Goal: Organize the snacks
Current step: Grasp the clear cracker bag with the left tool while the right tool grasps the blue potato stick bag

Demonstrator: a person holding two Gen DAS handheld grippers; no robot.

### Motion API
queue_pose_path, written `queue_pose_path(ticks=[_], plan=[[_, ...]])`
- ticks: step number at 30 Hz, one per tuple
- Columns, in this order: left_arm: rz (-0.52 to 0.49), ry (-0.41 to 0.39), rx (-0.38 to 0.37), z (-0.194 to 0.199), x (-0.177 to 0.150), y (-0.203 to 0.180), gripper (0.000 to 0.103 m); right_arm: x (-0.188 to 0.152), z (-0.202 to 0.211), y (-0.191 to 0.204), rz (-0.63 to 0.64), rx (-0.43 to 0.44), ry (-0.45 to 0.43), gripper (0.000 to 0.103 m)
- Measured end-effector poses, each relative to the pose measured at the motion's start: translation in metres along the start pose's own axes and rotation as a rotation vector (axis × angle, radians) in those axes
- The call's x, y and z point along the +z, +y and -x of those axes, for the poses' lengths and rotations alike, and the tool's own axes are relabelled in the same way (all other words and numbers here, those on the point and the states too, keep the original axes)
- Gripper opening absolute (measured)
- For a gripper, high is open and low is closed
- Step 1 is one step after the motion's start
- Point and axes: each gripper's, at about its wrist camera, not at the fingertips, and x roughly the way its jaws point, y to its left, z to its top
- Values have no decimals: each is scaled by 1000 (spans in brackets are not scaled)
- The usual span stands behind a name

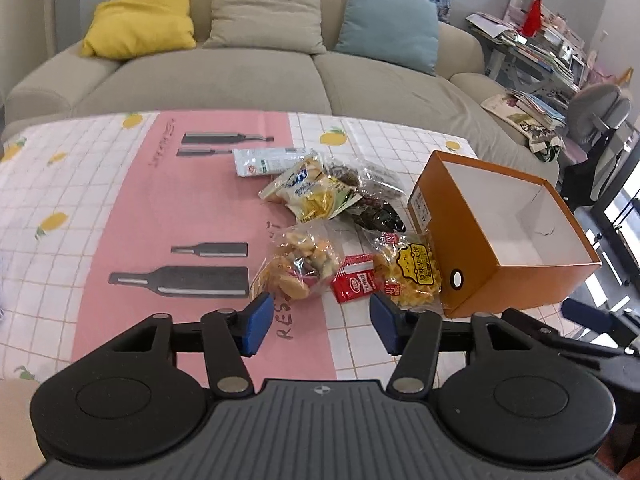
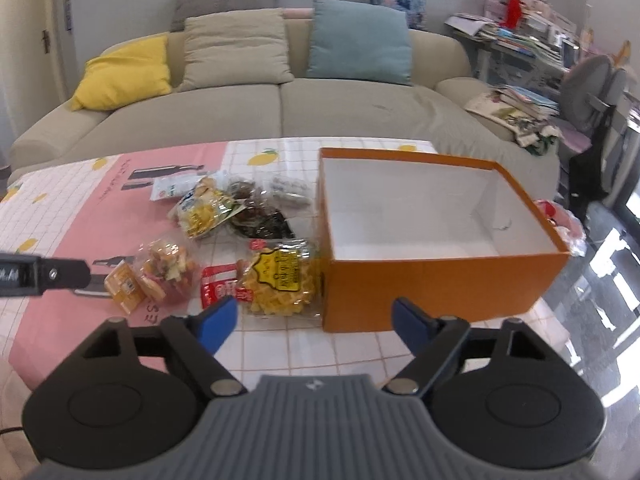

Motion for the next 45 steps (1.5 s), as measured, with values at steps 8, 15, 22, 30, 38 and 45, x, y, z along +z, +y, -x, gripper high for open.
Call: queue_pose_path(ticks=[8, 15, 22, 30, 38, 45], plan=[[29, 11, -9, -25, 13, 14, 84, 2, -25, 23, 99, 115, 13, 59], [-40, 52, -40, -64, 38, 16, 86, 20, -65, 40, 189, 163, -5, 56], [-113, 115, -76, -110, 41, 26, 86, 36, -117, 53, 281, 175, 35, 46], [-245, 157, -103, -128, 31, 26, 89, 42, -156, 55, 273, 176, 84, 38], [-278, 173, -59, -154, 28, 21, 89, 54, -174, 58, 272, 202, 92, 38], [-177, 155, -32, -159, 34, 33, 71, 67, -185, 67, 293, 222, 78, 39]])
